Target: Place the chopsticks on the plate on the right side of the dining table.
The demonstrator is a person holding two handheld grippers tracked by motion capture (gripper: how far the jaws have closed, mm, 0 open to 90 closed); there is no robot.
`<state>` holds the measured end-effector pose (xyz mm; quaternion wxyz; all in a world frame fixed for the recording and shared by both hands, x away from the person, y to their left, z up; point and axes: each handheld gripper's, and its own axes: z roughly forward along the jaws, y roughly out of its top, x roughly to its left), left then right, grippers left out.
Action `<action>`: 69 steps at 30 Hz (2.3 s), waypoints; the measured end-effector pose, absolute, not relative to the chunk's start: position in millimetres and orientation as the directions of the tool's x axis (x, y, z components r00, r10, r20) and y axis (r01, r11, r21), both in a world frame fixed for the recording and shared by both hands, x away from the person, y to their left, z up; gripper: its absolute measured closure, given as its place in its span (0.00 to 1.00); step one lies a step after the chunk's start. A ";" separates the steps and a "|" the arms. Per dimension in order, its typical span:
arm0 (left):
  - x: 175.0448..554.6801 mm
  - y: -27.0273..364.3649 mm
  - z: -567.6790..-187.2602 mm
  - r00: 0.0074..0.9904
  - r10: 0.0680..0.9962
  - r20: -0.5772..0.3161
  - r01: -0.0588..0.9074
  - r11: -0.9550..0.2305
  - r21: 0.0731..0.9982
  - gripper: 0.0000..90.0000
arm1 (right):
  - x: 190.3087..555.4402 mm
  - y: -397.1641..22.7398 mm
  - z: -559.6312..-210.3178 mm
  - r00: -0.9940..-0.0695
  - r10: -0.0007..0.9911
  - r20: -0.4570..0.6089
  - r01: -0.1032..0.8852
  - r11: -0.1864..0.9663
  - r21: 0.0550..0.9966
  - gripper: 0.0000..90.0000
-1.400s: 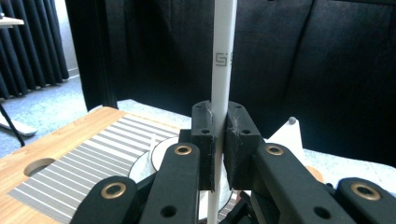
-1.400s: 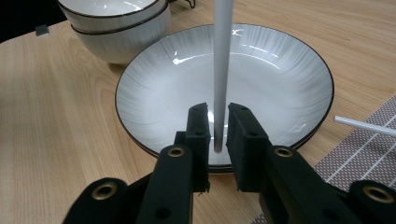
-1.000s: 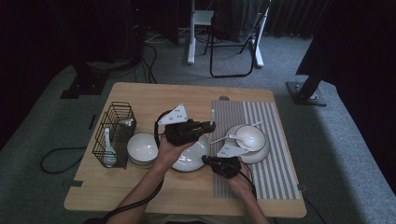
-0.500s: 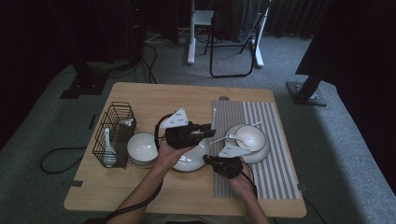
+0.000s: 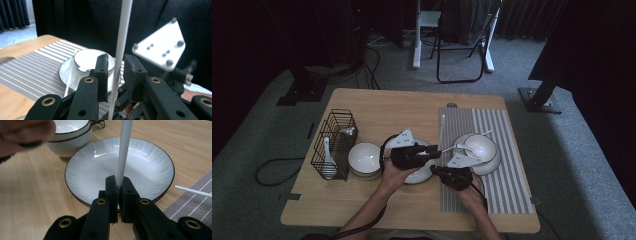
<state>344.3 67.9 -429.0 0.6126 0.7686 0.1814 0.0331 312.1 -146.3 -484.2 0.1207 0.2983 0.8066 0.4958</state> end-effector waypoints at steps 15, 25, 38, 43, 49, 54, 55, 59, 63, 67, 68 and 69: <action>343.9 58.4 -447.2 0.926 0.340 -0.164 0.249 -0.224 0.942 0.94 | 311.7 -147.1 -484.5 -0.788 0.606 0.105 0.368 0.328 0.870 0.97; 348.6 60.5 -441.7 0.913 0.379 -0.148 0.242 -0.215 0.946 0.96 | 305.2 -147.7 -481.1 -0.766 0.643 -0.003 0.316 0.381 0.869 0.81; 353.6 57.1 -439.8 0.911 0.393 -0.128 0.234 -0.234 0.944 0.96 | 300.1 -143.9 -482.4 -0.760 0.646 -0.079 0.287 0.441 0.850 0.81; 354.8 54.3 -440.5 0.911 0.390 -0.135 0.238 -0.231 0.943 0.96 | 297.8 -139.6 -480.6 -0.771 0.631 -0.091 0.272 0.454 0.848 0.81; 355.7 52.9 -441.9 0.912 0.385 -0.143 0.243 -0.224 0.944 0.96 | 296.6 -137.8 -479.8 -0.779 0.621 -0.089 0.265 0.454 0.850 0.81; 356.1 48.0 -444.1 0.916 0.373 -0.145 0.243 -0.230 0.942 0.96 | 294.9 -135.7 -478.0 -0.793 0.603 -0.087 0.249 0.451 0.857 0.81; 356.2 46.7 -444.5 0.917 0.371 -0.145 0.242 -0.230 0.942 0.96 | 294.5 -135.3 -477.5 -0.797 0.597 -0.091 0.242 0.453 0.858 0.81; 355.6 41.4 -446.6 0.920 0.364 -0.146 0.243 -0.237 0.941 0.96 | 292.3 -133.7 -475.7 -0.806 0.584 -0.096 0.223 0.451 0.864 0.81; 354.7 37.3 -449.1 0.924 0.356 -0.143 0.241 -0.249 0.938 0.96 | 291.5 -133.9 -475.2 -0.813 0.574 -0.100 0.212 0.452 0.867 0.81; 355.2 35.1 -450.3 0.925 0.353 -0.140 0.240 -0.257 0.936 0.96 | 290.8 -133.5 -474.6 -0.815 0.570 -0.103 0.207 0.452 0.868 0.81; 355.3 34.6 -450.3 0.926 0.352 -0.138 0.238 -0.260 0.936 0.96 | 290.8 -133.5 -474.4 -0.816 0.569 -0.102 0.206 0.451 0.868 0.81; 355.6 34.3 -450.3 0.926 0.352 -0.134 0.235 -0.263 0.936 0.96 | 291.1 -133.5 -474.4 -0.816 0.568 -0.102 0.206 0.452 0.868 0.81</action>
